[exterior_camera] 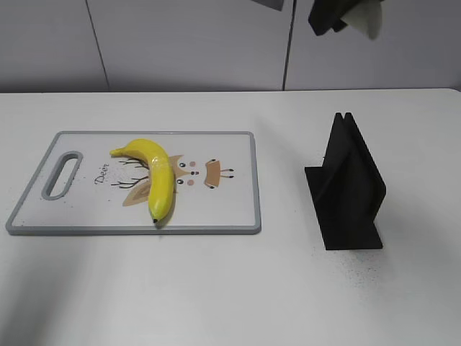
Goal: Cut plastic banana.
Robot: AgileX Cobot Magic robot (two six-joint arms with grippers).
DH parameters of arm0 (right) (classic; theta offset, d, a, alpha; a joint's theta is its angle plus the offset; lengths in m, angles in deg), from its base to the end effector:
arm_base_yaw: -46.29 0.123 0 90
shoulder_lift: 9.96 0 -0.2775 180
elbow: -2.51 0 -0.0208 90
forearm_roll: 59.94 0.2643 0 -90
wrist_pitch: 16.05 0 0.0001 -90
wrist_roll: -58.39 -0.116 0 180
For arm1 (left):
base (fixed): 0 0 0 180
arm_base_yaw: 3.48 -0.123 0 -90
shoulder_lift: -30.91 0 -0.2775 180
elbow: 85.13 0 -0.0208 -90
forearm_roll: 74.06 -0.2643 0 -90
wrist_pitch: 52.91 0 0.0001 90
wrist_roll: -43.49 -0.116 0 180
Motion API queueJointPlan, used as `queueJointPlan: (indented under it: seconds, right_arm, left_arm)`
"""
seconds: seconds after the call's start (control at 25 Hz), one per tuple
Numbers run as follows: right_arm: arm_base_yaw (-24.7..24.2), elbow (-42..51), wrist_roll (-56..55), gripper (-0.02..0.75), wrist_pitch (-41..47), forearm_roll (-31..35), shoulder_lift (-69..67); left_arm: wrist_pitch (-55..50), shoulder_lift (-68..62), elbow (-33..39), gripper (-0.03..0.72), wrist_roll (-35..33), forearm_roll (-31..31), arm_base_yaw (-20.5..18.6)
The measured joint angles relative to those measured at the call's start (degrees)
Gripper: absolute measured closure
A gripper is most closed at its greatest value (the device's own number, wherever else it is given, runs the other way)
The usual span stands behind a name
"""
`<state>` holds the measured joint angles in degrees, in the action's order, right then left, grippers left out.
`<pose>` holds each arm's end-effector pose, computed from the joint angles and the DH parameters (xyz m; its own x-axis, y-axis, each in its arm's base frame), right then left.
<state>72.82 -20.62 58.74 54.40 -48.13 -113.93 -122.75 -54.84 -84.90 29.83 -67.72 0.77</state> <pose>0.3299 0.1897 0.3554 -0.8134 -0.3362 -0.4746 -0.4713 0.8592 0.1992 0.2873 -0.0334 0.3338 -0.8677 0.2628 -0.4220 0.2946 0.9556 -0.0108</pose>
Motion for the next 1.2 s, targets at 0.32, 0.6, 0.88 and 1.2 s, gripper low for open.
queueJointPlan:
  seconds: [0.32, 0.6, 0.88, 1.2]
  right_arm:
    - [0.0, 17.76, -6.22, 0.577, -0.2, -0.45, 11.78]
    - [0.0, 29.58, -12.79, 0.577, -5.16, -1.78, 20.84]
    - [0.0, 38.25, -16.68, 0.577, -9.15, -3.52, 26.83]
    - [0.0, 43.26, -21.73, 0.577, -12.83, -7.77, 27.77]
  left_arm:
    - [0.0, 13.83, 15.66, 0.097, 0.05, -0.23, 0.0]
    - [-0.11, 29.3, 28.71, 0.099, 0.05, -0.29, 0.0]
    - [0.59, 45.0, 37.74, 0.099, 0.05, -0.29, 0.0]
    - [3.03, 61.85, 45.1, 0.099, 0.2, -0.29, 0.0]
